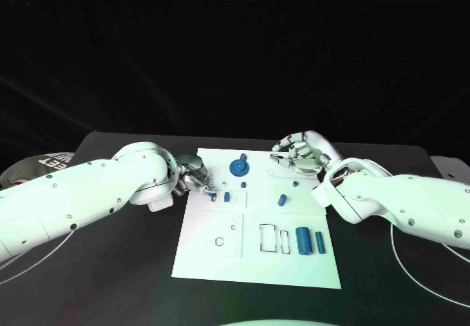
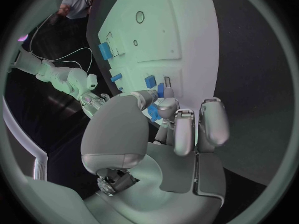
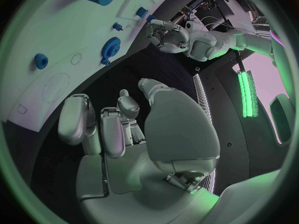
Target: Assemble the parts on the task board
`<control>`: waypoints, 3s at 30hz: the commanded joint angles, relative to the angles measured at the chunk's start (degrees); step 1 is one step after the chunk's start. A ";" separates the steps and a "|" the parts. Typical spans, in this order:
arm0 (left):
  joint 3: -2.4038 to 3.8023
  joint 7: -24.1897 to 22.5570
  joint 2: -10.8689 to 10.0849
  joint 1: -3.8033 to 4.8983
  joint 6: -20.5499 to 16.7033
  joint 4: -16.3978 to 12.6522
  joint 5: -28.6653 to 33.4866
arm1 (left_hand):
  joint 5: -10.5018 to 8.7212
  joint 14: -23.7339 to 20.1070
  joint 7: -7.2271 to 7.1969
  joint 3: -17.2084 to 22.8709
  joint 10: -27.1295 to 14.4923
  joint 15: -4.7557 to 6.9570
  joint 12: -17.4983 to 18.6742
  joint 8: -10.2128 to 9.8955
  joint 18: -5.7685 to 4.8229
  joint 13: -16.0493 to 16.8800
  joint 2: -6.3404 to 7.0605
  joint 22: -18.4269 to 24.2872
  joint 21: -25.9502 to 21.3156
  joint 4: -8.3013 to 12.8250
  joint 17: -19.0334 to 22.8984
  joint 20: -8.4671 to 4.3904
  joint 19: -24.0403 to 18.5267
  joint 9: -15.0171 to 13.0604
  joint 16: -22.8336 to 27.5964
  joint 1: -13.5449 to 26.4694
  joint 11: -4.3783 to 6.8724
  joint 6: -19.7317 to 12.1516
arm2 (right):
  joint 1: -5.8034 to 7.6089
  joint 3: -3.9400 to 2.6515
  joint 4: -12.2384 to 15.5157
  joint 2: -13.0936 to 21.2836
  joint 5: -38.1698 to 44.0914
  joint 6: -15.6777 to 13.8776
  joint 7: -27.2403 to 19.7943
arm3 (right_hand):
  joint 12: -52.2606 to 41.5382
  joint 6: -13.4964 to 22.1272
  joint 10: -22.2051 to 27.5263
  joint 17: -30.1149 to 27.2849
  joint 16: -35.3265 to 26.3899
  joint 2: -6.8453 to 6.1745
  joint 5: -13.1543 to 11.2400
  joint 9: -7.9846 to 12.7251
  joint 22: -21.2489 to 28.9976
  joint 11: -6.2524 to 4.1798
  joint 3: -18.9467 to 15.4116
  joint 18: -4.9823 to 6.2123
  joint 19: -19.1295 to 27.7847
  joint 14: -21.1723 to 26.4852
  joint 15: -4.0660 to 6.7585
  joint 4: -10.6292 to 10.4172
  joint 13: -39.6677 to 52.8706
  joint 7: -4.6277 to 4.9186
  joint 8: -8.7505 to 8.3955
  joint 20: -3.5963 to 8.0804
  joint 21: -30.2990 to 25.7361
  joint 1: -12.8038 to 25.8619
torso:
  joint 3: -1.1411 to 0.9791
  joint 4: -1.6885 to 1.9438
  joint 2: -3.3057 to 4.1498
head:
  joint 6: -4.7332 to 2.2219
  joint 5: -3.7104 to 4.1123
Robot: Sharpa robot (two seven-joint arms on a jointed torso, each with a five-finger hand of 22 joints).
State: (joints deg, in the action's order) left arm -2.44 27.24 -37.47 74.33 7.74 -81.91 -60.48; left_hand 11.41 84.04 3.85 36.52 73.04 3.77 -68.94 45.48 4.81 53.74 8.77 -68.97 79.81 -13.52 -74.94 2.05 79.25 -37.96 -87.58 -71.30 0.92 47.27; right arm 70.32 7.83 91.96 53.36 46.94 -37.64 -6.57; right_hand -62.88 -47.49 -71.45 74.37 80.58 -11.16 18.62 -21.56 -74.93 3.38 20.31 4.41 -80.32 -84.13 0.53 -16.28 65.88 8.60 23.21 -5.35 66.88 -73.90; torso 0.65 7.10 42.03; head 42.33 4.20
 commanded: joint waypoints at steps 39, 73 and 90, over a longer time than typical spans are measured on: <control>-0.46 -0.01 1.53 -1.40 0.65 0.44 -5.46 | 0.28 4.83 -0.58 9.43 1.06 0.57 -0.81 0.46 -0.47 1.02 0.27 -0.46 0.41 8.79 -10.55 -0.02 0.51 -0.20 -0.28 0.74 0.10 0.41 | -0.07 0.00 0.18 0.06 0.19 0.47 -0.60 | -0.19 -0.12 -0.15 0.09 -0.16 -0.04 0.46 0.09 -4.51 -0.04 0.07 0.27 -0.36 -2.00 0.38 -0.15 -0.03 -0.37 0.34 0.24 -0.41 0.64 | 0.05 1.24 0.42 | 0.14 1.52; -0.33 0.99 2.29 -1.25 0.48 0.25 -8.83 | 1.28 5.11 -0.84 11.69 2.50 0.75 -1.98 0.74 -0.81 2.95 2.12 -2.18 1.33 10.74 -11.64 -0.18 1.33 -0.10 -0.84 1.90 0.37 1.54 | -0.18 0.00 0.12 0.11 0.19 0.49 -0.64 | -0.31 -0.18 -0.22 0.24 -0.12 0.05 0.55 0.10 -4.59 -0.07 0.10 0.23 -0.49 -2.05 0.40 -0.10 -0.01 -0.41 0.41 0.26 -0.27 0.89 | 0.12 1.75 0.62 | -0.10 2.01; -0.33 -0.33 2.01 -1.26 -2.02 -0.78 -9.60 | 1.41 5.18 -0.86 11.97 2.72 0.76 -2.16 0.75 -0.87 3.26 2.05 -2.50 1.49 10.79 -11.89 -0.20 1.50 -0.07 -0.96 2.02 0.39 1.68 | -0.26 0.00 0.11 0.11 0.19 0.43 -0.74 | -0.32 -0.20 -0.22 0.21 -0.15 0.07 0.56 0.10 -4.56 -0.07 0.10 0.25 -0.47 -2.04 0.41 -0.09 -0.02 -0.42 0.43 0.26 -0.36 0.94 | 0.18 1.84 0.66 | -0.10 2.15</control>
State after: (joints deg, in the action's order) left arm -2.71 27.42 -35.45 73.15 6.41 -82.42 -69.36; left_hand 12.43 84.05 3.24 37.01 75.38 4.19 -70.72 45.90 4.80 56.96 10.80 -71.38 80.95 -14.00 -74.91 1.84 80.27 -38.11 -88.24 -69.24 1.22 48.68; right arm 70.12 7.84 92.02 53.49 46.86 -37.63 -6.76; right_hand -62.87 -47.68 -71.45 74.56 80.58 -11.17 18.97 -21.52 -74.92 3.38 20.31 4.41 -80.53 -84.13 0.53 -16.28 65.89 8.41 23.49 -5.13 66.67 -73.45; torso 0.83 8.93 42.66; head 42.23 6.34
